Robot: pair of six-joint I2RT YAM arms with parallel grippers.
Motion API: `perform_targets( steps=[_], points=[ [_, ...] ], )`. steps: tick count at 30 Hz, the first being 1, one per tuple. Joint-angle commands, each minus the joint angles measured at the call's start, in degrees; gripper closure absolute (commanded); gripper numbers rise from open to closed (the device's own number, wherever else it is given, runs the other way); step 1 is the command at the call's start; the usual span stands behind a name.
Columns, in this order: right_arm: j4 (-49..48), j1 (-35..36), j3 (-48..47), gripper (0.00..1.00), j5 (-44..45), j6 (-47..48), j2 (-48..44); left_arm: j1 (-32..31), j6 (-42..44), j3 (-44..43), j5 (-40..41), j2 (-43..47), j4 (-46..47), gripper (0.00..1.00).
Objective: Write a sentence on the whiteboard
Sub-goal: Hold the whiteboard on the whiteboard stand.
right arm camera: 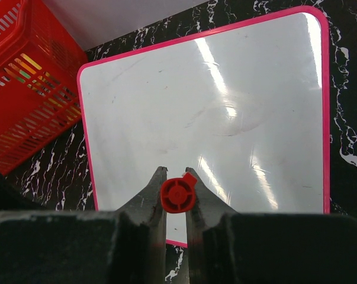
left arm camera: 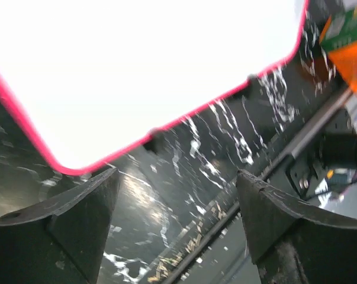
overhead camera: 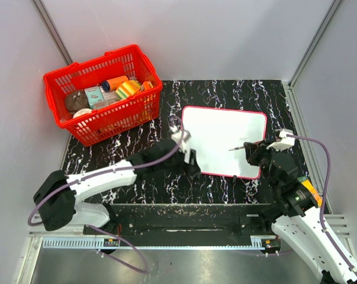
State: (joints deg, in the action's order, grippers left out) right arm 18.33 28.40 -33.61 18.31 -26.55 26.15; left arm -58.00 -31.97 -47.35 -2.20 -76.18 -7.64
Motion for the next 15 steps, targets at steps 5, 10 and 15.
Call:
perform_targets(
  steps=[5, 10, 15],
  points=[
    [-1.6, 0.2, -0.2, 1.00, -2.0, 1.5, -0.3, 22.5, 5.8, 1.3, -22.5, 3.5, 10.7, 0.16],
    [-1.3, 0.1, -0.2, 1.00, -2.6, 1.7, -0.5, 32.8, 6.5, 2.3, -30.6, 2.4, 14.1, 0.15],
    [-1.1, 0.2, -0.5, 1.00, -3.4, 1.9, -0.1, 38.2, 4.0, 5.6, -33.2, 2.4, 19.6, 0.14]
  ],
)
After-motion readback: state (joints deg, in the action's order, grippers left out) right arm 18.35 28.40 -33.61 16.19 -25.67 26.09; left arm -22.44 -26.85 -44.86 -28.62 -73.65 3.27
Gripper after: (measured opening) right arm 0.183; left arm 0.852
